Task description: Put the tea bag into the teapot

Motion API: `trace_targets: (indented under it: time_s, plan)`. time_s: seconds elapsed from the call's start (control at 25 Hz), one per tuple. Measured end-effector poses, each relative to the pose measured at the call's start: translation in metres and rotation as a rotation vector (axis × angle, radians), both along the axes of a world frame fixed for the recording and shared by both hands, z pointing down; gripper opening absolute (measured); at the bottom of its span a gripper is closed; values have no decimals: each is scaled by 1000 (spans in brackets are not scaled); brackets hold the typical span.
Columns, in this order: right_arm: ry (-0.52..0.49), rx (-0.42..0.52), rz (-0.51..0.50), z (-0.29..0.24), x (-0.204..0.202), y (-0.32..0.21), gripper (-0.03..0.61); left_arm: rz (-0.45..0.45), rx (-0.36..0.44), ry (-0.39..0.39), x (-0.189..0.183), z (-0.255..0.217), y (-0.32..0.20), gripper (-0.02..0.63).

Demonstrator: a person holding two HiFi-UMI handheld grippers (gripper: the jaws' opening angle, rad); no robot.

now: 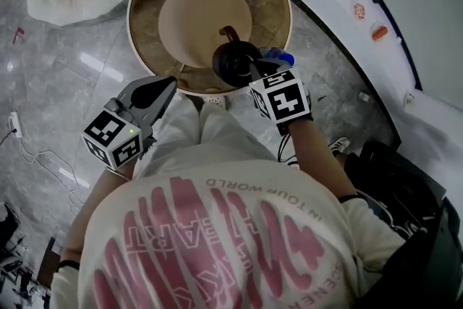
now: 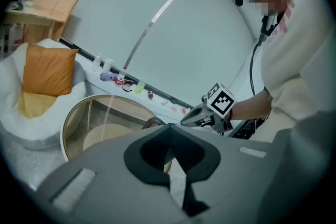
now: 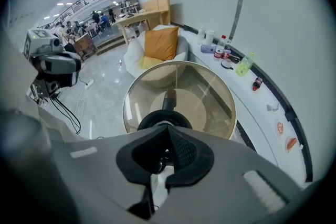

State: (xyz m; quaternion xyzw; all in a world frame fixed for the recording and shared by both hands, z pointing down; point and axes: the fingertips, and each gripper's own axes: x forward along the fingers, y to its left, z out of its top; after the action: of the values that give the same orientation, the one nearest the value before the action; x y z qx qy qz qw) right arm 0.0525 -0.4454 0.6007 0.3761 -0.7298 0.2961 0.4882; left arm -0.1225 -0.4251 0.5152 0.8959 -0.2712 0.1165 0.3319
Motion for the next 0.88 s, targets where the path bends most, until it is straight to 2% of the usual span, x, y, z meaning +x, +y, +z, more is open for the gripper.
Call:
trace_targets:
  time_s: [0.32, 0.44, 0.64, 0.88]
  plan:
    - [-99, 71, 47, -46, 0, -3, 5, 73, 57, 23, 22, -30, -7, 15]
    - [-209, 97, 88, -71, -6, -6, 5, 104, 82, 40, 30, -44, -14, 15]
    - [-405, 132, 219, -112, -5, -7, 5, 113, 127, 72, 38, -73, -28, 15]
    - [-647, 252, 394, -164, 11, -27, 5, 179, 148, 143, 51, -123, -41, 15]
